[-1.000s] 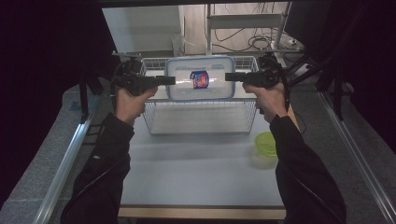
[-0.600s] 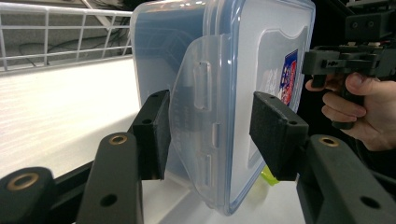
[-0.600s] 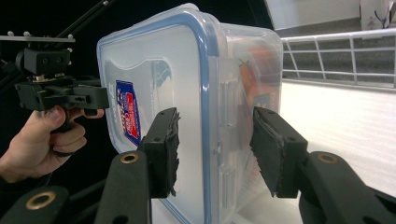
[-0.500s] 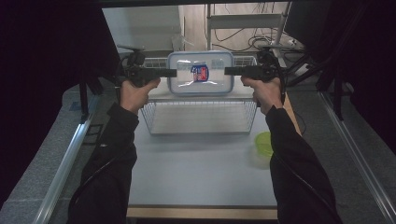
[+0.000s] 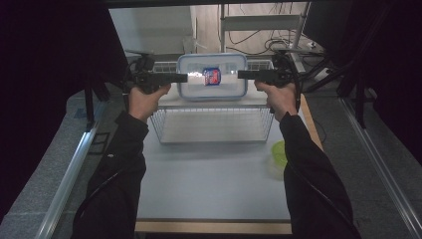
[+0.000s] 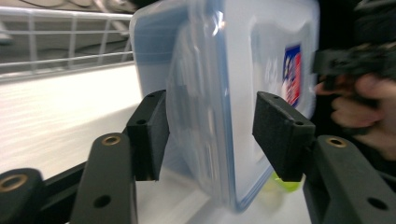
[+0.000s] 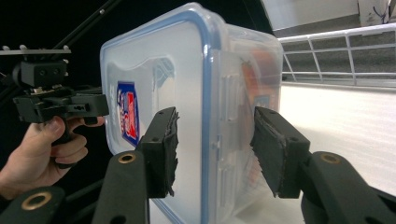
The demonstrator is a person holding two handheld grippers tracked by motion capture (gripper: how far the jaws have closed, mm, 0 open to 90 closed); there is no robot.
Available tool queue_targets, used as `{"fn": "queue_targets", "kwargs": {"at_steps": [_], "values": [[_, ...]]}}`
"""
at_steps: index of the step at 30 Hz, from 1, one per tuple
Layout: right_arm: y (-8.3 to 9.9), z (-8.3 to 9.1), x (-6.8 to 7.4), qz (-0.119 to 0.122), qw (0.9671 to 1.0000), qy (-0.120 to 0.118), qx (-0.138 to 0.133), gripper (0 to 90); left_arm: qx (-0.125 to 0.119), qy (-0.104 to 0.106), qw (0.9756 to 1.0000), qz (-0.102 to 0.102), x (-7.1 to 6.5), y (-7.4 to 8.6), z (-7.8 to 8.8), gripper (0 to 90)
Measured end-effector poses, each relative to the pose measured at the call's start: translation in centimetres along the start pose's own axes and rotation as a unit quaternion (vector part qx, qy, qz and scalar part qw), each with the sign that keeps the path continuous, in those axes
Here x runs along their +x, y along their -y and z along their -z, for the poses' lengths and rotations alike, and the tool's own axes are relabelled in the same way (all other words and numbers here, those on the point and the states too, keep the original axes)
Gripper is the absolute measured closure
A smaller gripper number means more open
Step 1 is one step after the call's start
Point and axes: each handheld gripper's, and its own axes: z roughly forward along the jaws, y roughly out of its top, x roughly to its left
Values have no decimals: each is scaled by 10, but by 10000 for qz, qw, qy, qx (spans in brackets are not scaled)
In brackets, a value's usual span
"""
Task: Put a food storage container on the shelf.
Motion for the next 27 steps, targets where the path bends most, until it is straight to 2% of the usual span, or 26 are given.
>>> {"fn": "queue_targets", "kwargs": {"at_steps": [1,3,4,5,8,12,15,17,19,23,27], "values": [[0,-1,0,51,10000,46,3,491,36,-92,9999,-44,-1,0,-1,434],[0,-1,1,82,9999,128,36,471,136,-119,9997,-157,-1,2,-3,475],[1,-3,1,85,9998,165,56,450,221,-227,9993,-196,-2,3,-6,462],[1,-4,0,65,9998,174,70,439,173,-251,9994,-175,-2,4,-8,439],[2,-6,-6,-63,9999,75,-25,436,81,-122,9999,-17,1,5,-9,431],[1,-9,-10,-150,9998,-5,-121,438,31,-123,9999,8,1,7,-8,427],[-1,-12,-8,18,9996,236,-182,440,-68,-81,9999,73,2,8,-6,398],[-2,-14,-5,148,9991,380,-114,461,-185,-82,9998,77,2,9,-4,374],[-1,-17,0,367,9979,537,-35,451,-200,-124,9997,-20,1,9,-3,371],[-1,-18,8,707,9944,777,-87,452,-241,-249,9990,-292,-5,10,-1,320],[1,-12,15,955,9919,836,-100,452,-340,-452,9961,-675,-17,16,10,325]]}}
